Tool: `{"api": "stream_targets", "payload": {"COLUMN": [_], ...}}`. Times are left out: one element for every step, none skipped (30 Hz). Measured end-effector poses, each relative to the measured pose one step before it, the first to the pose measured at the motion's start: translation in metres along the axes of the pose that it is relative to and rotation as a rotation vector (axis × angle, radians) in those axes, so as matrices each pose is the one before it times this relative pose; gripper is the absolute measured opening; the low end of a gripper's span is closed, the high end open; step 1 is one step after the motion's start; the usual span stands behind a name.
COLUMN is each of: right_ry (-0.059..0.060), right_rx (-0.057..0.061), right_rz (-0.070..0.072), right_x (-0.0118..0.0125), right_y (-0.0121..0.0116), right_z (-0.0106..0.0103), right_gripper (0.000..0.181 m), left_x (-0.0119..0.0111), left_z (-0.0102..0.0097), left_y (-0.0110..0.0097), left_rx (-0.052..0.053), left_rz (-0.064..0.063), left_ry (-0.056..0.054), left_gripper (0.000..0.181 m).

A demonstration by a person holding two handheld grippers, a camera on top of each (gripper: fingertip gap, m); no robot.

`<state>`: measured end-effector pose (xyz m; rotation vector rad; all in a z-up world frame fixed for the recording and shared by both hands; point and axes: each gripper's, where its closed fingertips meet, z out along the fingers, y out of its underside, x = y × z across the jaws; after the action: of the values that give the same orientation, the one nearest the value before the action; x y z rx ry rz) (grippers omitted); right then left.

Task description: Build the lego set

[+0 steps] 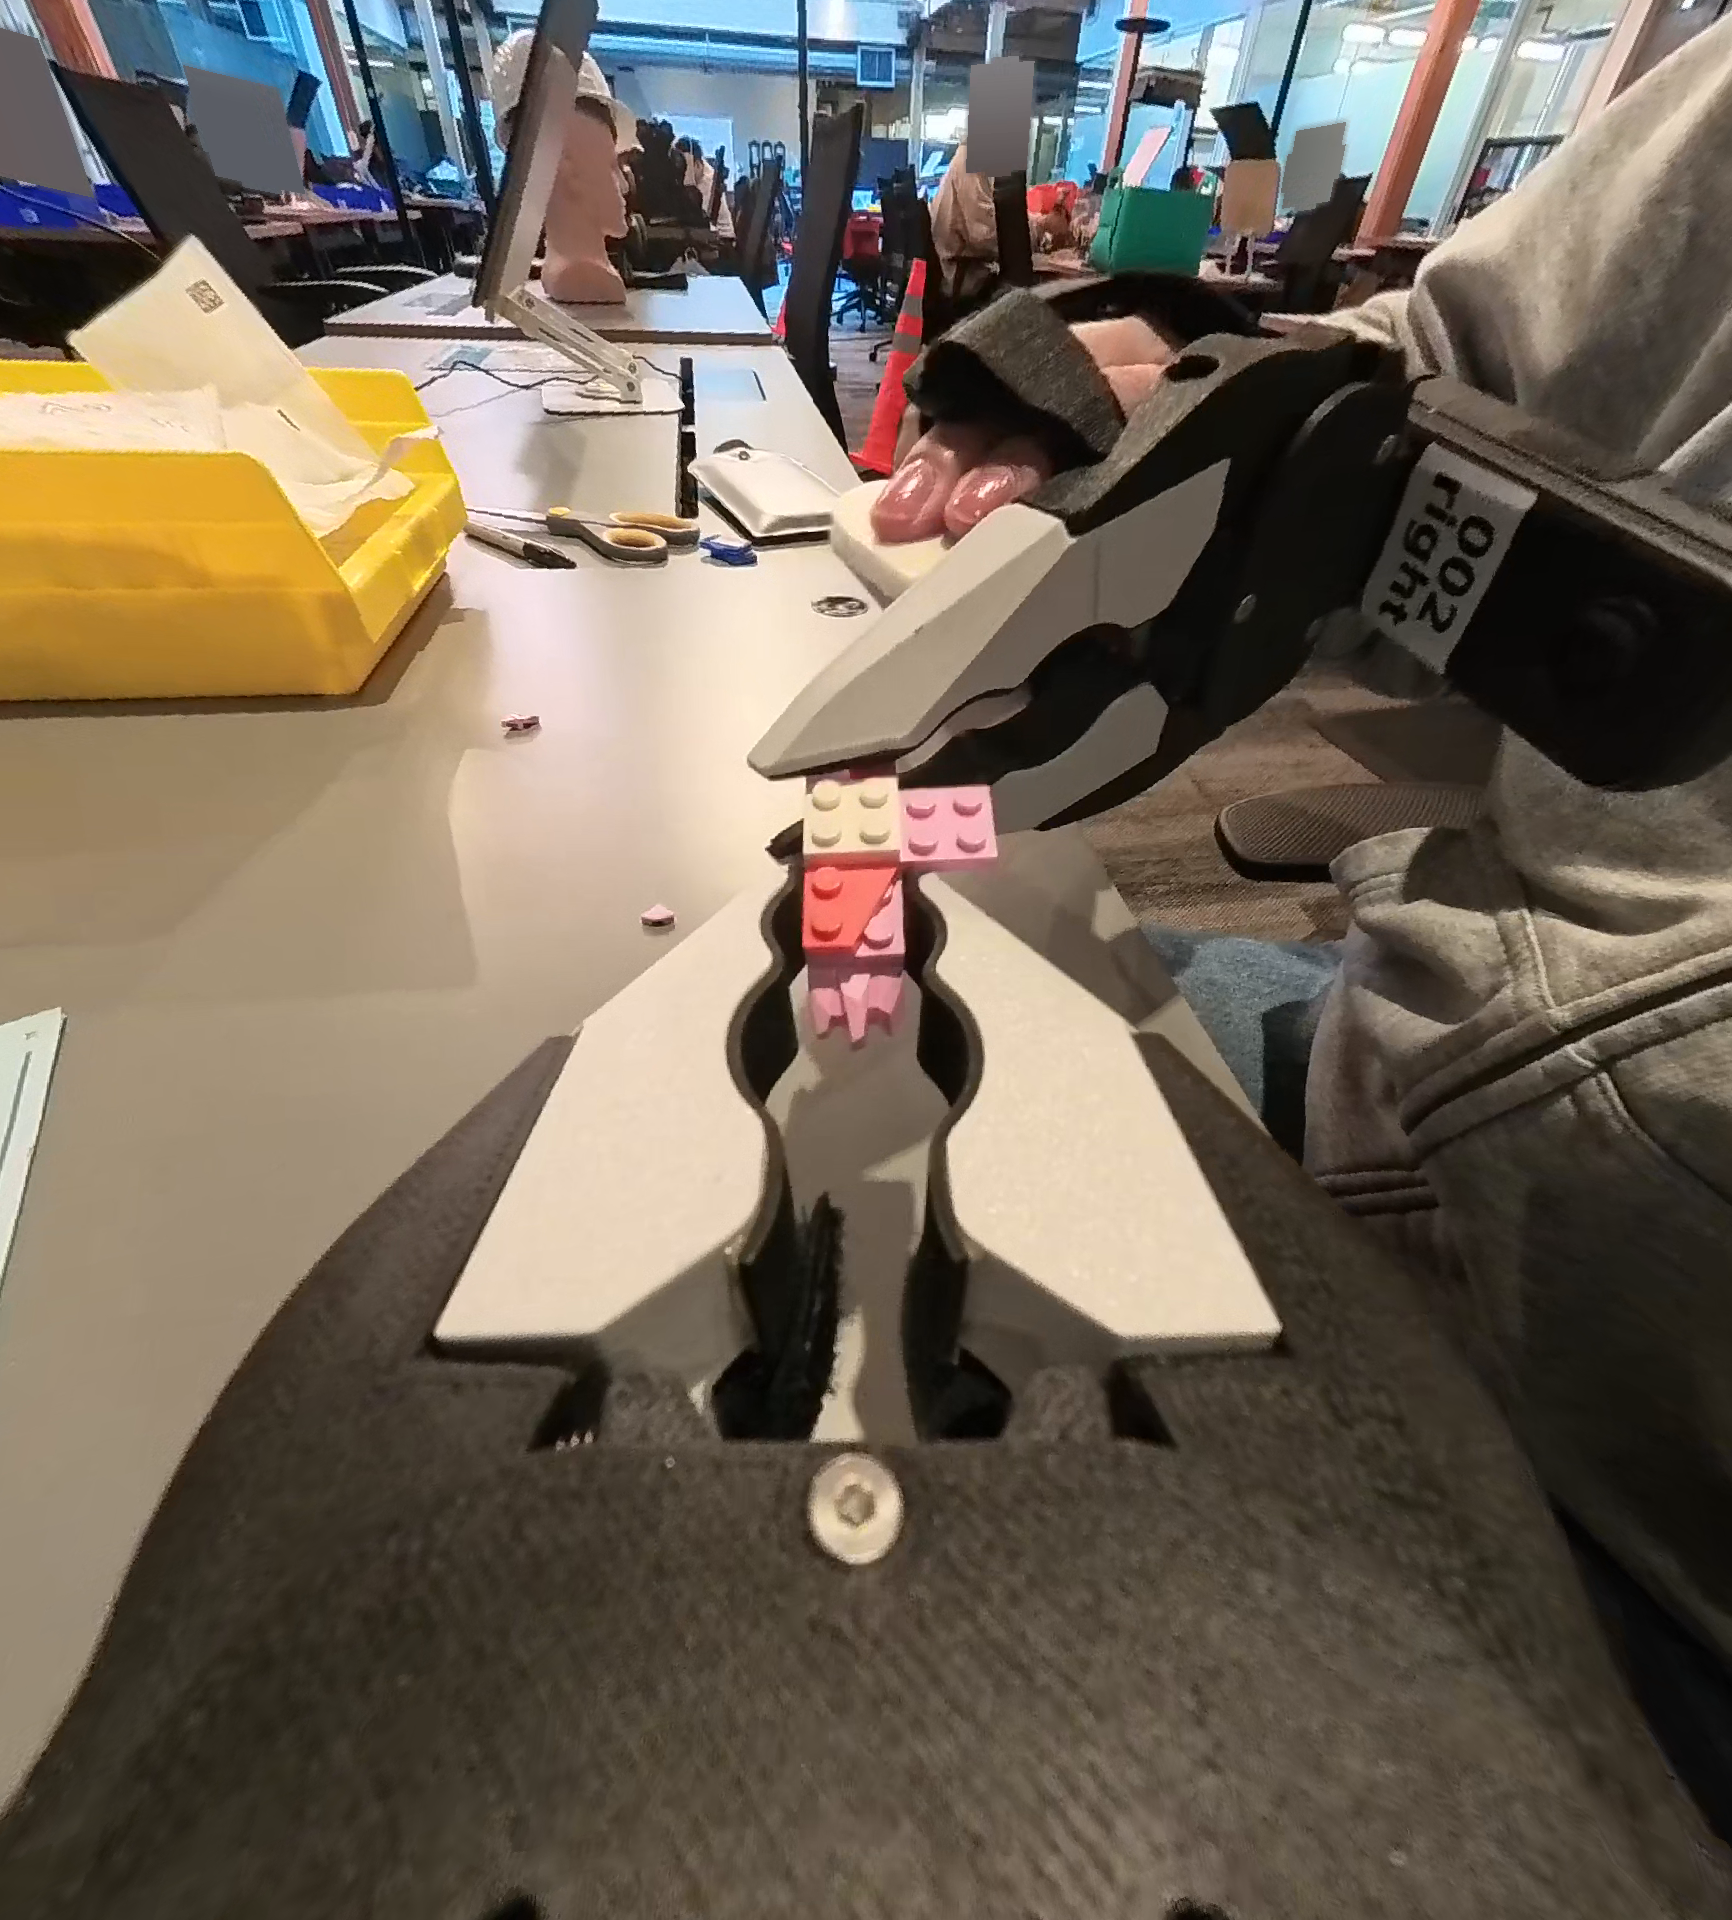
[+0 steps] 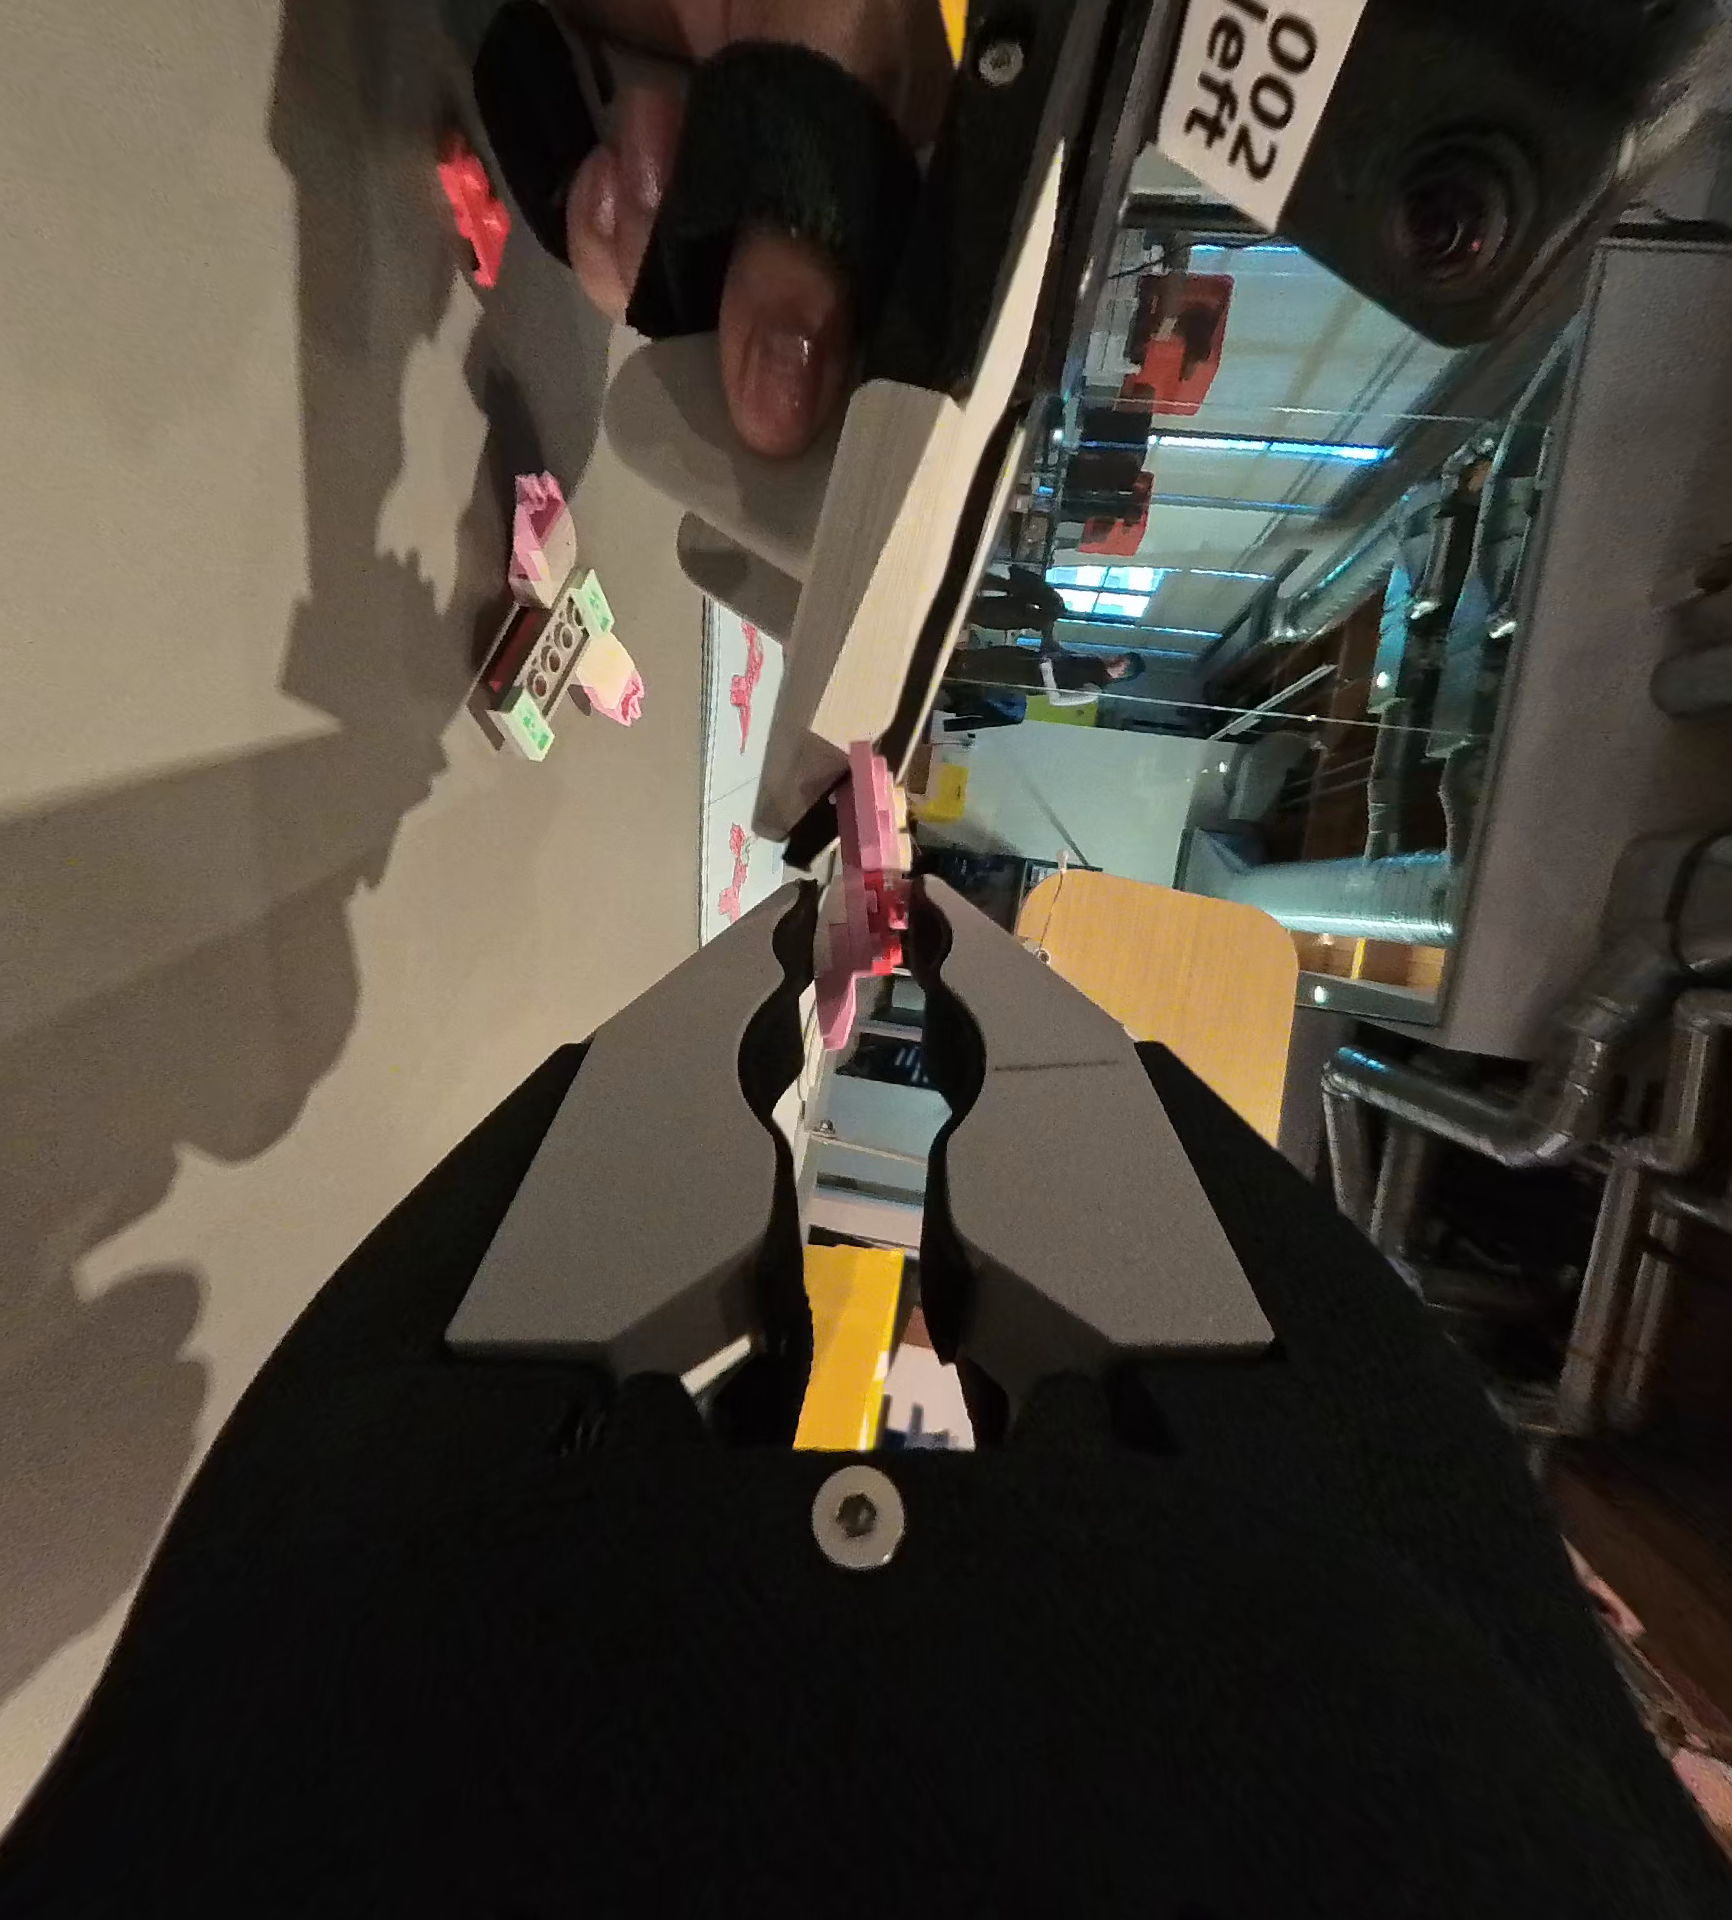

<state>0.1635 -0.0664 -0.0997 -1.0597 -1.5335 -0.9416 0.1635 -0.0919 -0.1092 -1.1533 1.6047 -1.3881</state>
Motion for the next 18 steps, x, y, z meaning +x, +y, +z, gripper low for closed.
{"api": "stream_targets", "payload": {"right_ry": [0.0038, 0.0008, -0.0022, -0.0012, 0.0015, -0.0025, -0.0067, -0.0074, -0.0154, -0.0184, -0.01, -0.0051, -0.0027, 0.0013, 0.0004, 0.0004, -0.0001, -0.007], "right_rx": [-0.0048, -0.0073, -0.0072, -0.0053, -0.005, -0.0058, -0.0044, -0.0026, -0.0024, 0.0007, 0.003, 0.0024, 0.0023, 0.0054, 0.01, 0.0118, 0.012, 0.0059], "right_rz": [-0.0028, -0.0083, -0.0109, -0.0154, -0.0161, -0.0104, -0.0097, -0.0097, -0.0056, -0.003, -0.0037, -0.0033, 0.0028, 0.0208, 0.0399, 0.05, 0.0481, 0.0394], "right_x": [0.00074, -0.00017, -0.00091, -0.00114, -0.00081, -0.00126, -0.0013, -0.00121, -0.00179, -0.00203, -0.00098, -0.00039, -0.00024, 0.00033, 0.00018, 0.0002, 0.00039, -0.00008], "right_y": [0.00012, 0.00079, 0.00091, 0.00086, 0.00053, 0.00034, 0.00008, 0.00015, 0.00005, -0.00024, -0.00005, 0.00019, 0.00017, 0.00034, 0.00019, -0.00029, -0.0011, -0.00064], "right_z": [0.00059, 0.00077, 0.00082, 0.00067, 0.00058, 0.00041, 0.00033, 0.00002, -0.00009, -0.00041, -0.00058, -0.00034, 0.00015, 0.00076, 0.00105, 0.00049, -0.0002, -0.00065], "right_gripper": [0.014, 0.015, 0.014, 0.014, 0.014, 0.014, 0.013, 0.013, 0.012, 0.012, 0.012, 0.012, 0.012, 0.012, 0.012, 0.012, 0.013, 0.013], "left_x": [-0.00054, -0.00093, -0.00089, -0.00057, -0.00042, 0.00003, 0.00016, 0.00041, 0.0002, 0.00063, 0.00042, 0.00029, -0.0003, -0.00083, -0.00099, -0.0008, -0.0001, -0.00034], "left_z": [-0.00026, 0.00011, 0.00045, 0.00042, 0.00049, 0.00072, 0.00121, 0.00136, 0.00153, 0.00166, 0.00106, 0.00047, 0.00029, -0.00044, -0.00066, -0.00056, -0.00026, 0.00023], "left_y": [-0.00046, 0.00022, 0.00062, 0.00094, 0.0008, 0.00169, 0.00222, 0.00185, 0.00291, 0.00304, 0.00125, 0.00047, 0.00017, -0.00064, -0.00043, -0.00065, -0.00052, 0.00092], "left_rx": [0.0014, -0.0035, -0.0055, -0.0047, -0.0031, -0.0082, -0.0106, -0.0094, -0.0168, -0.0176, -0.0063, -0.0032, -0.0013, 0.0043, 0.002, 0.0044, 0.0038, -0.0052], "left_rz": [-0.0051, -0.0044, -0.0019, 0.0001, -0.0026, -0.003, 0.0008, 0.0032, 0.0056, 0.0079, 0.0046, -0.0003, -0.0027, -0.0044, -0.0069, -0.0068, -0.0031, 0.0059], "left_ry": [-0.0027, -0.0063, -0.0074, -0.0052, -0.0018, 0.0011, 0.0003, -0.0011, -0.002, -0.0011, -0.0009, 0.0013, -0.0003, -0.0024, -0.0019, -0.0006, 0.0018, -0.0041], "left_gripper": [0.017, 0.017, 0.017, 0.017, 0.017, 0.017, 0.017, 0.017, 0.017, 0.017, 0.018, 0.018, 0.018, 0.018, 0.018, 0.018, 0.018, 0.017]}}
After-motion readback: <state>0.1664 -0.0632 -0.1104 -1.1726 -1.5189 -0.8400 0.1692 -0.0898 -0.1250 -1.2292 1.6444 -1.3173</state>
